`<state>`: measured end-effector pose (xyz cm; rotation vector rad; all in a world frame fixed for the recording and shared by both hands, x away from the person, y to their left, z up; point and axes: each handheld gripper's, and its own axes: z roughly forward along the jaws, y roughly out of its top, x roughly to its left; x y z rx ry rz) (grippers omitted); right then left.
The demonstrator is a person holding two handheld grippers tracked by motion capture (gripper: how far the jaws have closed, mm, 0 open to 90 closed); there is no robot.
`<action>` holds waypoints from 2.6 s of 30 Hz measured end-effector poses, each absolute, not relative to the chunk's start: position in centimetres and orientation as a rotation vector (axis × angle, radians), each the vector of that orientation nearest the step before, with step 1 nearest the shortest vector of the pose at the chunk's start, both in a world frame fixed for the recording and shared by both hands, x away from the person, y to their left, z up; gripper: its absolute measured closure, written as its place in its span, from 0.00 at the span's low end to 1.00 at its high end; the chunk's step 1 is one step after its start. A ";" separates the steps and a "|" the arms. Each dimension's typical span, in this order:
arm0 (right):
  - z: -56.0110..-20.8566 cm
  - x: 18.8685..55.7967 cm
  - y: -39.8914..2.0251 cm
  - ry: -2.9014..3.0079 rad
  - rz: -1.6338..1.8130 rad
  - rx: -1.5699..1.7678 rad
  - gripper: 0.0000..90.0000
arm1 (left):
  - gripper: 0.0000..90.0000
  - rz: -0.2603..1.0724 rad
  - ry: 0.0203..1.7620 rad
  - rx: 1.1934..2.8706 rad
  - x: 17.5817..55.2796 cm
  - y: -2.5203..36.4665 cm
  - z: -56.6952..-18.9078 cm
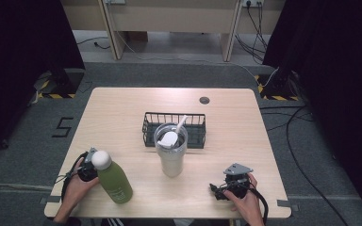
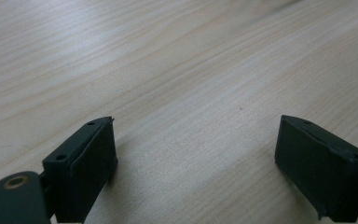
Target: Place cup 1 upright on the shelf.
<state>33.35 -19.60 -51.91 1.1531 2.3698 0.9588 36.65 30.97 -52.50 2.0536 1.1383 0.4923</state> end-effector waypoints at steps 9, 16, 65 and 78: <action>-51.6 33.0 -19.6 2.317 1.009 1.096 0.19 | 0.13 0.492 1.138 2.053 36.7 31.0 -52.5; -51.0 32.8 -19.6 2.263 1.127 1.066 0.17 | 0.13 0.492 1.139 2.054 36.7 31.0 -52.5; -48.7 34.3 -10.7 2.282 1.394 0.709 0.17 | 0.13 0.491 1.139 2.053 36.7 31.0 -52.5; -49.1 35.3 -9.0 2.267 1.432 0.689 0.17 | 0.13 0.490 1.139 2.053 36.7 31.0 -52.5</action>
